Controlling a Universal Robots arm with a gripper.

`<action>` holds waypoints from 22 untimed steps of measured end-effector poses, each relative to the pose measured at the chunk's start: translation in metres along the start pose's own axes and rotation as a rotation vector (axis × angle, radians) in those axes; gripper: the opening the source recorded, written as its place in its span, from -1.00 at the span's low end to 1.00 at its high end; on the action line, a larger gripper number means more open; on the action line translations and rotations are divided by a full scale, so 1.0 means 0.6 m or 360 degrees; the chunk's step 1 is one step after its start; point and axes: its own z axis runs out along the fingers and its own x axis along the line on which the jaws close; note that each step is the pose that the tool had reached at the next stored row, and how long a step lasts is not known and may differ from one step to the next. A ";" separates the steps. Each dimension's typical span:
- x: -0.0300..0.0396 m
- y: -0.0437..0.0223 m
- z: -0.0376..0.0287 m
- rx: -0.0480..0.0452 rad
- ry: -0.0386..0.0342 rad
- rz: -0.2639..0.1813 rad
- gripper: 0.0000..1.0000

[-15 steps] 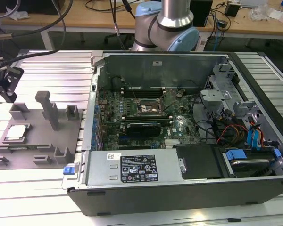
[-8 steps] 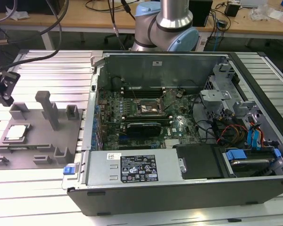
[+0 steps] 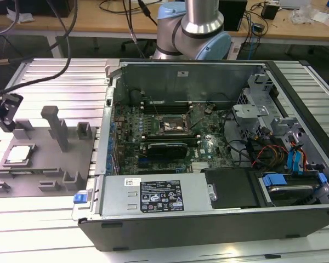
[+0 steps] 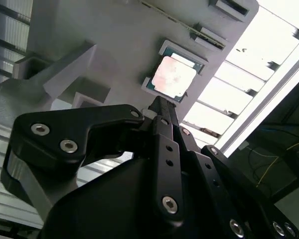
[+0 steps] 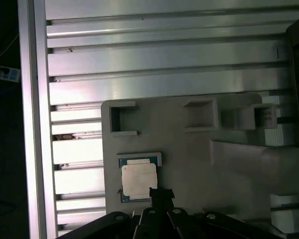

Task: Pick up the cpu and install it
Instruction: 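Pick up the cpu and move it towards the insertion slot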

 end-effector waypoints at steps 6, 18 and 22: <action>0.005 -0.013 0.027 0.0000 0.0001 0.0000 -0.79; 0.020 -0.017 0.072 -0.0002 0.0000 -0.0003 -0.79; 0.023 -0.018 0.088 -0.0001 0.0000 -0.0005 -0.79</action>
